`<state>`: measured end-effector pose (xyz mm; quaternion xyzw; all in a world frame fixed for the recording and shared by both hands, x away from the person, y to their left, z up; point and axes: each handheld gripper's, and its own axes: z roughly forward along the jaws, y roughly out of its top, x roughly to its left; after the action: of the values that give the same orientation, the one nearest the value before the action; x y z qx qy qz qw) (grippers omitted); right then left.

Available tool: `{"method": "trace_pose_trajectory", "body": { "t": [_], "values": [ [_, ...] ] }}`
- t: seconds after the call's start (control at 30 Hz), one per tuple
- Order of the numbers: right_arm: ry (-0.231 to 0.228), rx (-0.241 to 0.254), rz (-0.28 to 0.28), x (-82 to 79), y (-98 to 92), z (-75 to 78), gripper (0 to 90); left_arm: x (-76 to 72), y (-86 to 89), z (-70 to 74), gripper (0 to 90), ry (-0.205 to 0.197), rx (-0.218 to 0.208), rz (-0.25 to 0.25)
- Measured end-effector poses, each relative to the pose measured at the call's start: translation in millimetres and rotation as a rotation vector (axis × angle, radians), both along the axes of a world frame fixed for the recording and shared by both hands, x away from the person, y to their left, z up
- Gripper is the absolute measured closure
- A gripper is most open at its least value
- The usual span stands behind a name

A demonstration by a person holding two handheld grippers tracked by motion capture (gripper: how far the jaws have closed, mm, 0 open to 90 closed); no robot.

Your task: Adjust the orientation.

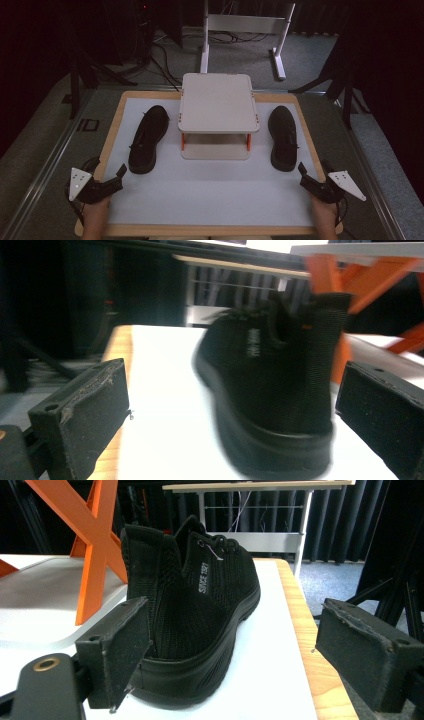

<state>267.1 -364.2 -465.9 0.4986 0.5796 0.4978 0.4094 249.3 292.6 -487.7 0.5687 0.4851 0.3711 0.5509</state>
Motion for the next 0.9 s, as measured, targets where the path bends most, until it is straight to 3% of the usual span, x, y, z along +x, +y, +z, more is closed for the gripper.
{"method": "trace_pose_trajectory", "body": {
  "t": [0.23, 0.4, 0.53, 0.67, 0.8, 0.9],
  "values": [
    [0.005, 0.008, 0.012, 0.6, -0.9, -0.1, 13.7, -0.3, 7.8, 3.8, 1.7, 0.042, -0.074, -0.043],
    [0.012, 0.007, 0.019, 1.4, 0.0, -0.2, 13.7, -1.4, 6.5, 11.3, 1.8, 0.078, -0.073, -0.095],
    [0.017, 0.010, 0.017, 1.6, -0.1, -0.3, 13.7, 0.0, 3.9, 20.2, 1.8, 0.093, -0.057, -0.114],
    [0.017, 0.017, 0.021, 1.9, -0.5, -0.4, 13.7, 6.1, 1.9, 28.7, 1.8, 0.135, -0.056, -0.166],
    [0.021, 0.020, 0.025, 2.4, -0.5, -0.6, 13.7, 14.0, -2.5, 40.1, 1.8, 0.182, 0.005, -0.177],
    [0.025, 0.022, 0.028, 2.8, -0.7, -0.7, 13.7, 19.7, -3.1, 52.7, 1.8, 0.193, 0.019, -0.197]
  ]
}}
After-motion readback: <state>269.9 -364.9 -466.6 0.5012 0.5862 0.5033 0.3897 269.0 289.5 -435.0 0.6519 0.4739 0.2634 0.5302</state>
